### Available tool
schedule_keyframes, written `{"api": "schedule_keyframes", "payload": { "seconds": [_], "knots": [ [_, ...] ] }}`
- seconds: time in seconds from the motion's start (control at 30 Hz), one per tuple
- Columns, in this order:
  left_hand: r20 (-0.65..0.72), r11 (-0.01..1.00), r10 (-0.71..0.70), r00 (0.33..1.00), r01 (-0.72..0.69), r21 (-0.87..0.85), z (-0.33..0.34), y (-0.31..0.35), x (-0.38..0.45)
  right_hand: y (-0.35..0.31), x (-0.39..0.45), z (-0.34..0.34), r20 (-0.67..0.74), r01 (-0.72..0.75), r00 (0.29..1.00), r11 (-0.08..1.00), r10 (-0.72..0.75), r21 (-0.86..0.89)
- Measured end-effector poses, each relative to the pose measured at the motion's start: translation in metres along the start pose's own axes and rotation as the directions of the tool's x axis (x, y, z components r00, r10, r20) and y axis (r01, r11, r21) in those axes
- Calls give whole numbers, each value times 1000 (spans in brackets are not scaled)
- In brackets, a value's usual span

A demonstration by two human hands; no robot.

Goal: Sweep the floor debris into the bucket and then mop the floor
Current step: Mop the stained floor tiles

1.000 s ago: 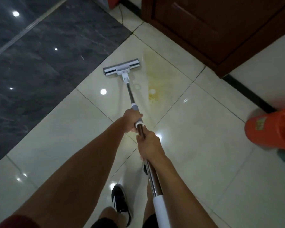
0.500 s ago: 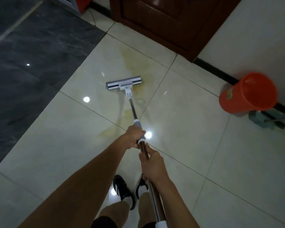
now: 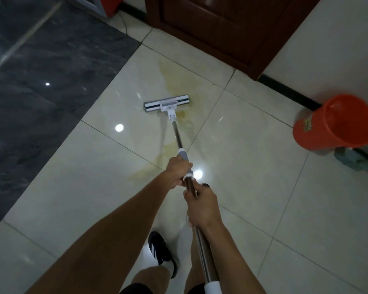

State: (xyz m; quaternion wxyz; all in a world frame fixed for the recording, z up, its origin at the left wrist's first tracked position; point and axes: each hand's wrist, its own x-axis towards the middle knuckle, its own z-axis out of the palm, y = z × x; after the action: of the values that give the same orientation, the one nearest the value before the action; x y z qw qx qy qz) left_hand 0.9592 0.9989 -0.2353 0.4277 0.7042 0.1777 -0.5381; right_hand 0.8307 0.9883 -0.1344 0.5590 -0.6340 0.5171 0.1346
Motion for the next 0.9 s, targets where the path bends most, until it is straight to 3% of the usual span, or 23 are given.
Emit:
{"api": "schedule_keyframes", "payload": {
  "seconds": [0.37, 0.6, 0.73, 0.9],
  "knots": [
    [-61, 992, 124, 990, -125, -16, 15, 186, 110, -118, 194, -36, 18, 62, 998, 998, -62, 11],
    [-157, 988, 63, 986, -84, -130, 20, 290, 167, -201, 300, -58, 60, 96, 994, 993, -92, -64],
    [-195, 993, 82, 977, -97, -69, 23, 318, 187, -220, 332, -65, 83, 118, 990, 992, -113, -51],
    [-180, 999, 52, 982, -52, 7, 35, 298, 186, -192, 313, -69, 98, 75, 993, 997, -72, -24]
  ]
}}
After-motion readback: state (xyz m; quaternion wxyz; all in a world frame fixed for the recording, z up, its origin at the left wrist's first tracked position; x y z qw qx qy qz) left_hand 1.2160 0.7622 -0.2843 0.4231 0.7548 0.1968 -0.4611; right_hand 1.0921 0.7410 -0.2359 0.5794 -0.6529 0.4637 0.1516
